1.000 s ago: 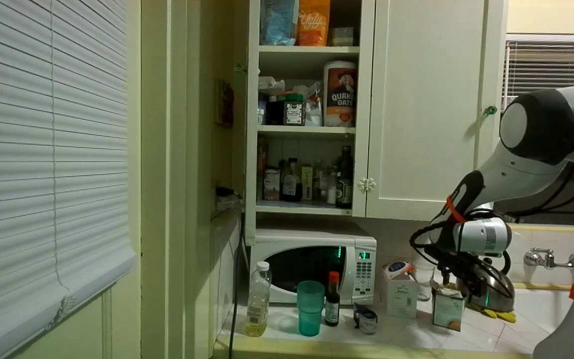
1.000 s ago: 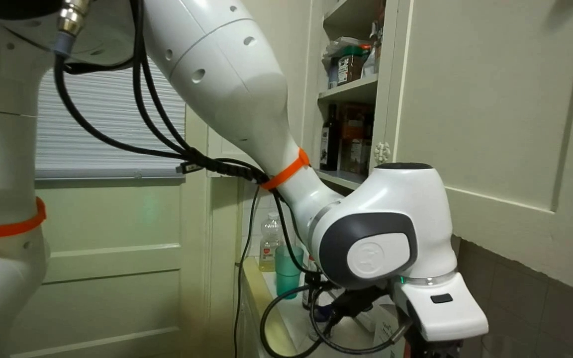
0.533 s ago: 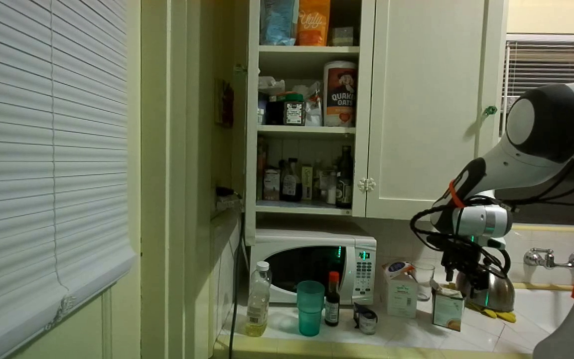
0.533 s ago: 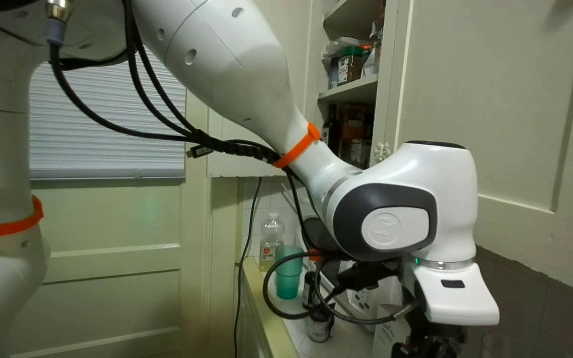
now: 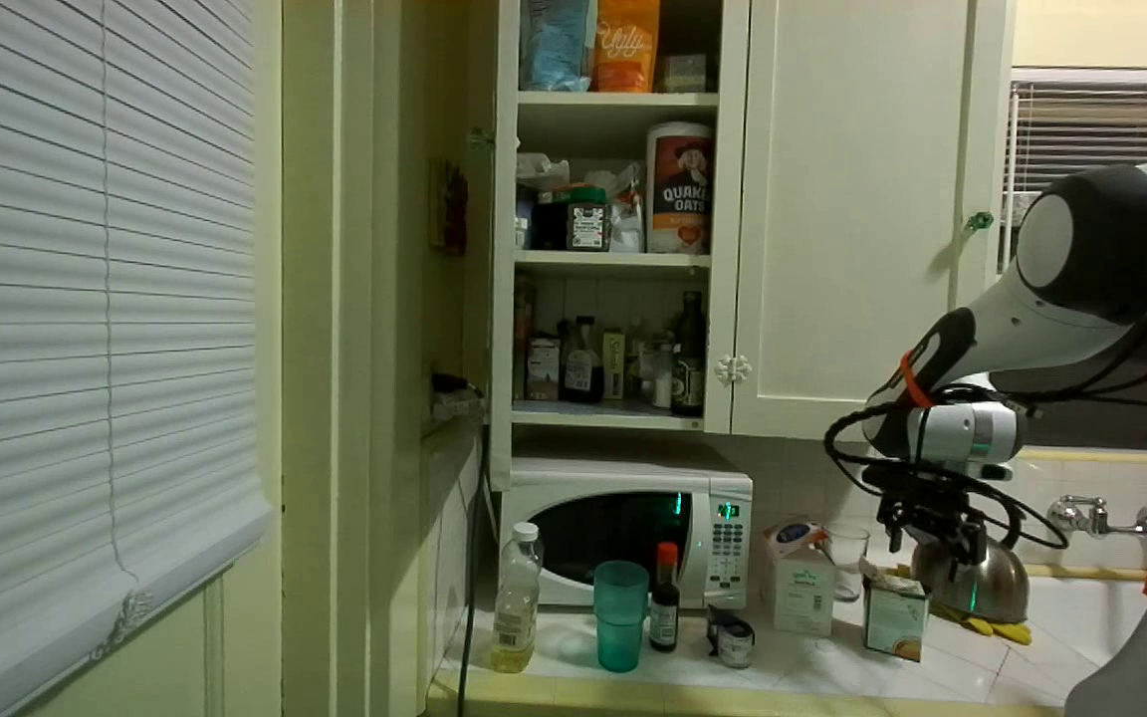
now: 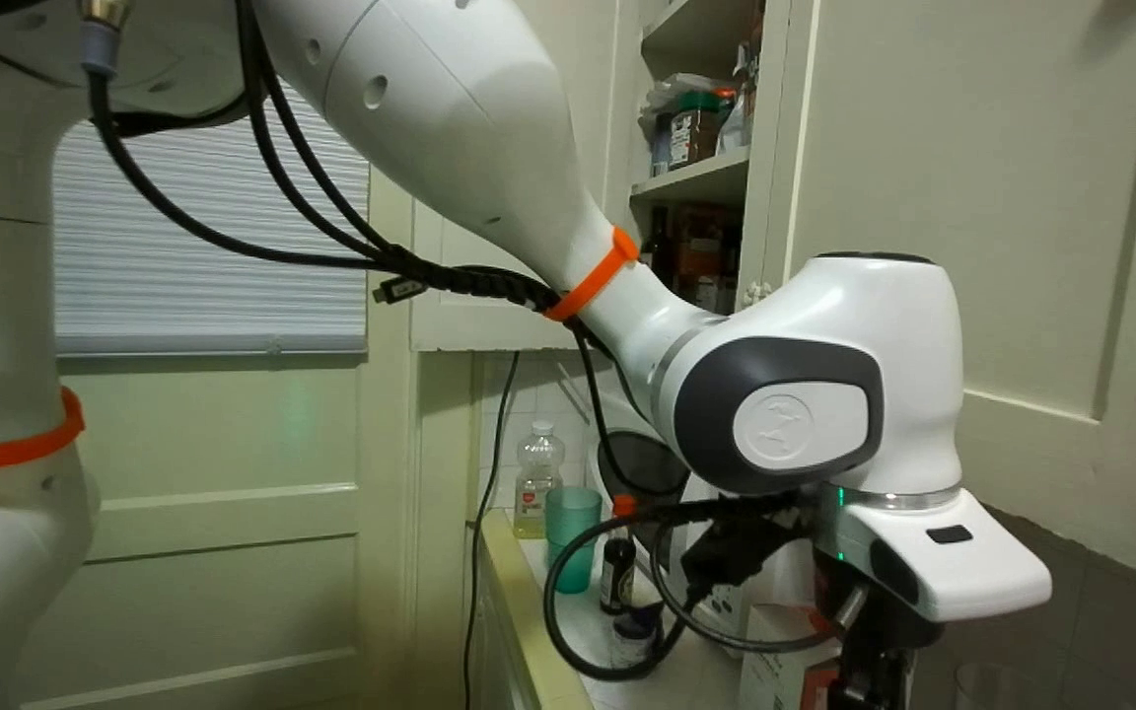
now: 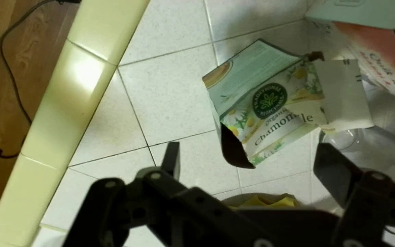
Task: Move the box from the counter to the open cabinet
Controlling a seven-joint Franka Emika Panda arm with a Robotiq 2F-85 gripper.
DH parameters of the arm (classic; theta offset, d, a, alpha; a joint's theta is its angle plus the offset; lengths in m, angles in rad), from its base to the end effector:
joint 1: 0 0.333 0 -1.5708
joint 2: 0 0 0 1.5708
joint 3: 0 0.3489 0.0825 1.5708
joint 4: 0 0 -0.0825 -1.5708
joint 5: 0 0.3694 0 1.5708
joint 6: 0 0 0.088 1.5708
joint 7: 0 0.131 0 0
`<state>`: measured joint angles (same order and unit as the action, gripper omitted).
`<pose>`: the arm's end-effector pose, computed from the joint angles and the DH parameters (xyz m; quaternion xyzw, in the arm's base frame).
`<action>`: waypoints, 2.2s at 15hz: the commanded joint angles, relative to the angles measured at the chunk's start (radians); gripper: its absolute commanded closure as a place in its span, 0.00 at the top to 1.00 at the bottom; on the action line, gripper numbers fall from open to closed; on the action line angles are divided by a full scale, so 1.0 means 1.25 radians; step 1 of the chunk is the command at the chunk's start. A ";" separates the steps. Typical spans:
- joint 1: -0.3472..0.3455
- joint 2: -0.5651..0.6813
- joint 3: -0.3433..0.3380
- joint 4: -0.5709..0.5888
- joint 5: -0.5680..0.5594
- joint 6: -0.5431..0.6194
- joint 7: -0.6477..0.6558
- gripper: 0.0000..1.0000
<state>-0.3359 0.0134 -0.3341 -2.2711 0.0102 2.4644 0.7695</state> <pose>0.4160 -0.3291 0.3886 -0.7466 0.6591 -0.0900 0.0058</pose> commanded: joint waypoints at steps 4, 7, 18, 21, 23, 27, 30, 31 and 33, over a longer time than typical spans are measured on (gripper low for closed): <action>-0.012 -0.008 -0.017 -0.019 -0.009 0.027 -0.270 1.00; -0.013 -0.002 -0.018 -0.023 -0.012 0.055 -0.375 1.00; -0.002 0.006 0.005 0.012 -0.006 0.012 -0.828 1.00; -0.005 -0.003 0.007 0.001 0.023 0.001 -0.981 1.00; -0.007 -0.002 0.006 -0.001 0.025 -0.007 -1.075 1.00; -0.004 0.004 0.004 0.001 0.005 0.003 -1.088 1.00; -0.003 0.004 0.006 0.001 0.005 0.003 -1.085 1.00; -0.003 0.004 0.006 0.001 0.005 0.003 -1.085 1.00; -0.001 -0.002 0.008 -0.013 0.009 0.033 -1.094 1.00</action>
<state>-0.3397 0.0197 -0.3270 -2.2696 0.0182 2.4706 -0.5892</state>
